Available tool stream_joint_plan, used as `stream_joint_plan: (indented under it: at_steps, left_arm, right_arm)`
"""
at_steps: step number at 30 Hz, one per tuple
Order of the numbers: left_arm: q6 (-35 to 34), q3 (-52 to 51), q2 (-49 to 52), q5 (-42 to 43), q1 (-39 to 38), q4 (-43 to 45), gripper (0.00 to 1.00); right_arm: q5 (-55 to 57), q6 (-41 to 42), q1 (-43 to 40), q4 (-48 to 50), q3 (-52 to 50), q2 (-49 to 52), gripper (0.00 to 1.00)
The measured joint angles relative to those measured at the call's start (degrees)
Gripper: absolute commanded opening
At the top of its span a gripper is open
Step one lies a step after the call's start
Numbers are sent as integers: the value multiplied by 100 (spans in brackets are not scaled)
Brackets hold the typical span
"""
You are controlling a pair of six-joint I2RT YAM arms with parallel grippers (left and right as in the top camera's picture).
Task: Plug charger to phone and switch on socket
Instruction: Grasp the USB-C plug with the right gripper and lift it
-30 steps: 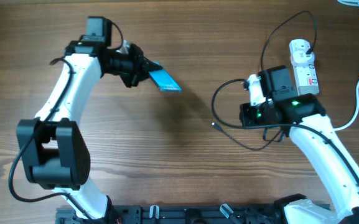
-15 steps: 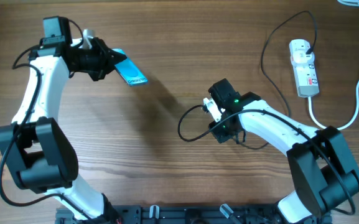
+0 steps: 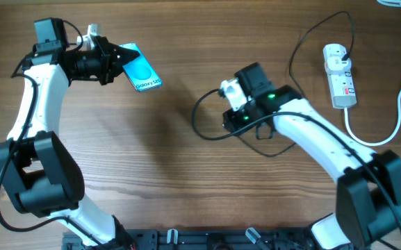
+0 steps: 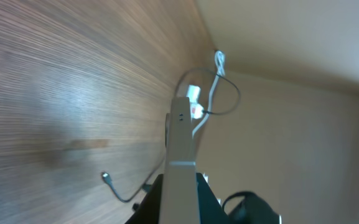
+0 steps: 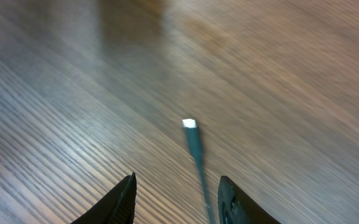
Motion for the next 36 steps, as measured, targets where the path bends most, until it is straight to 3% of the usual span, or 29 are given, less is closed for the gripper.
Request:
stream_joint_plan:
  at_steps: [3,6,10,26,36]
  left_arm:
    - [70,-7,-2,811,0,433,4]
    - [83,-7,-9,1886,-7,754,4]
    - [87,-4,-9,2203,-190,761,4]
    - [101,-7,-9,1735,-409,780,4]
    - [101,-4,-9,1665,-409,780,4]
  right_arm:
    - [-160,22,-385,-289,20,-79,54]
    - [-409,-87,-509,-544,20,-79,35]
    - [-267,-474,-245,-516,-24,-79,26]
    - [590,-898,133,2024,-1864,-2,19]
    - [433,-898,133,2393,-1965,-2,20]
